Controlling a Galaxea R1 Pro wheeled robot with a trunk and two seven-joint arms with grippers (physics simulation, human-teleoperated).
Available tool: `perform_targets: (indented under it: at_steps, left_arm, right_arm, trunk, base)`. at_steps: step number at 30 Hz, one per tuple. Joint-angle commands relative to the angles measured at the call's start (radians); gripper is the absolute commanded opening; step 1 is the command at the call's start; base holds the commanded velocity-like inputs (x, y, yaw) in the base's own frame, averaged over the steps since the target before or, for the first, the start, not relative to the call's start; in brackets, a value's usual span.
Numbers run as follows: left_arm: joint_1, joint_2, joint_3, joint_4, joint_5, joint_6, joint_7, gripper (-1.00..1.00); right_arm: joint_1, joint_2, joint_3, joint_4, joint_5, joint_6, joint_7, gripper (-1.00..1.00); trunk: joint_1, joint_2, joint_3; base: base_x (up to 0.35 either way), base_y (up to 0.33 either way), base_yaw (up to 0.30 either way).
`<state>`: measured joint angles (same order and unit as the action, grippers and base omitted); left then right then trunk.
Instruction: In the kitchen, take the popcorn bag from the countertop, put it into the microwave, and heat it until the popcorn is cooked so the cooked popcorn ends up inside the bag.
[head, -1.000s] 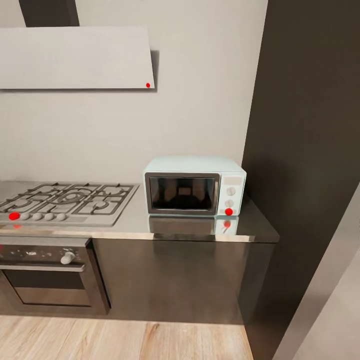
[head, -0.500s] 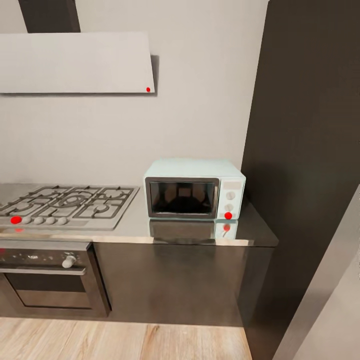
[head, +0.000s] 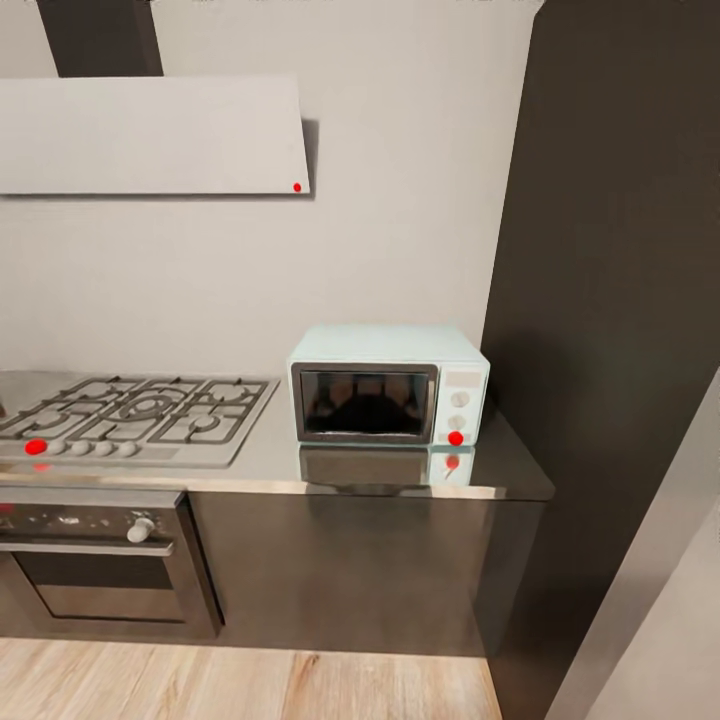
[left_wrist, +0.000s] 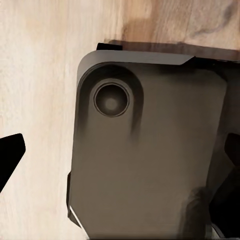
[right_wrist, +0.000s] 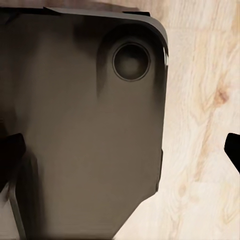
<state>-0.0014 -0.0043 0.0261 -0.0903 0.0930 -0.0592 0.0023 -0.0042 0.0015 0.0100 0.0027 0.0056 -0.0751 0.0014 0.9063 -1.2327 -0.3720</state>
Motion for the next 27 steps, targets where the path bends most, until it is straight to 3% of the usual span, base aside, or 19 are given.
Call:
perform_targets:
  at_steps: [1, 20, 27]
  left_arm:
    - [0.000, 0.000, 0.002, 0.000, 0.010, -0.002, 0.000, 1.00]
    - [0.000, 0.000, 0.003, 0.000, 0.010, -0.002, 0.001, 1.00]
    - [0.000, 0.000, 0.002, -0.002, 0.010, -0.002, 0.001, 1.00]
  right_arm:
    - [0.000, 0.000, 0.001, 0.000, 0.001, -0.003, 0.000, 1.00]
    - [0.000, 0.000, 0.001, 0.001, 0.001, -0.003, 0.000, 1.00]
    - [0.000, 0.000, -0.001, 0.001, -0.002, -0.003, -0.002, 1.00]
  trunk:
    - [-0.004, 0.007, 0.002]
    - [-0.077, 0.140, 0.062]
    - [-0.077, 0.140, 0.062]
  base:
    - [0.000, 0.000, 0.000]
    - [0.000, 0.000, 0.000]
    - [0.000, 0.000, 0.000]
